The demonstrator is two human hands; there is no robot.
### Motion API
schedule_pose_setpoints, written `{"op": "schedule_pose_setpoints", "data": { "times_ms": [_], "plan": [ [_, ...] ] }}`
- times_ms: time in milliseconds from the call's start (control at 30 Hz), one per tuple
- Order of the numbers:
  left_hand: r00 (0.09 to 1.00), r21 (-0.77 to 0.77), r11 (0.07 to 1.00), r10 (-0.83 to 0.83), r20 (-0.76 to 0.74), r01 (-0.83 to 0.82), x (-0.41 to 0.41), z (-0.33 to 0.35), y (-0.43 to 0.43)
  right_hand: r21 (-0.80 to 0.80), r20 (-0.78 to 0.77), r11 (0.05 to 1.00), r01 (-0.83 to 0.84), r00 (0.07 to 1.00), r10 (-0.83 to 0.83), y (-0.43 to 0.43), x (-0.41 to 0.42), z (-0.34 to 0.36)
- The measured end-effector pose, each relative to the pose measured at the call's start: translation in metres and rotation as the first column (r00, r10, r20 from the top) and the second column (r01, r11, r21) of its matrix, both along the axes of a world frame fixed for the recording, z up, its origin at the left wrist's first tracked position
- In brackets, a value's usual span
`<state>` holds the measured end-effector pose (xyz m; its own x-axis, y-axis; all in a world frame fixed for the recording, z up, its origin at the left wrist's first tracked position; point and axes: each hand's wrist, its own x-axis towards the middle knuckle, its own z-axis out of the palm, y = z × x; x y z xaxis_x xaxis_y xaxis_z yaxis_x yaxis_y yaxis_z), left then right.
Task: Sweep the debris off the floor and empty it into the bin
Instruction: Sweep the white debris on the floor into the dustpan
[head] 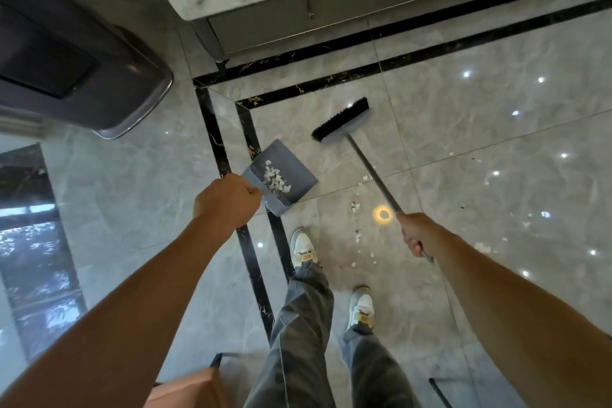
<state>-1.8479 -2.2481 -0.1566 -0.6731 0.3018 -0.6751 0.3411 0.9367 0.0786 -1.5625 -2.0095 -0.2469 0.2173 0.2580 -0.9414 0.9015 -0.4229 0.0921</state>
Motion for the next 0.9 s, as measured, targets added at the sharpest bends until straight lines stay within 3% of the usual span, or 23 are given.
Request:
{"op": "schedule_pose_setpoints", "data": {
  "times_ms": [200,300,467,633,700,733,833,900],
  "plan": [
    [0.998,0.021,0.999,-0.030,0.059,0.029,0.020,0.019,0.004,-0.089,0.085,0.983,0.161,0.984,-0.153,-0.020,0.096,0.044],
    [0.994,0.024,0.995,-0.100,0.050,0.099,0.032,0.030,0.014,-0.024,0.070,0.967,0.255,0.965,-0.252,-0.023,0.144,0.065],
    [0.976,0.013,0.976,-0.219,0.002,0.219,0.046,0.034,0.035,0.062,-0.120,0.891,0.450,0.890,-0.441,-0.028,0.198,0.088],
    [0.927,-0.016,0.927,-0.373,0.025,0.374,0.054,0.031,0.064,-0.092,-0.374,0.775,0.626,0.699,-0.609,-0.013,0.212,0.103],
    [0.901,-0.029,0.900,-0.433,0.025,0.434,0.055,0.030,0.069,-0.024,-0.391,0.801,0.598,0.732,-0.558,0.003,0.210,0.097],
    [0.896,-0.032,0.895,-0.445,0.018,0.445,0.053,0.030,0.069,0.076,-0.372,0.841,0.535,0.798,-0.474,0.010,0.203,0.092],
    [0.889,-0.035,0.889,-0.458,-0.014,0.457,0.063,0.028,0.070,0.399,-0.164,0.911,0.107,0.986,-0.044,0.016,0.188,0.077],
    [0.896,-0.036,0.897,-0.443,-0.037,0.442,0.074,0.027,0.067,0.448,-0.036,0.884,-0.132,0.985,0.166,0.012,0.185,0.063]
  ]
}}
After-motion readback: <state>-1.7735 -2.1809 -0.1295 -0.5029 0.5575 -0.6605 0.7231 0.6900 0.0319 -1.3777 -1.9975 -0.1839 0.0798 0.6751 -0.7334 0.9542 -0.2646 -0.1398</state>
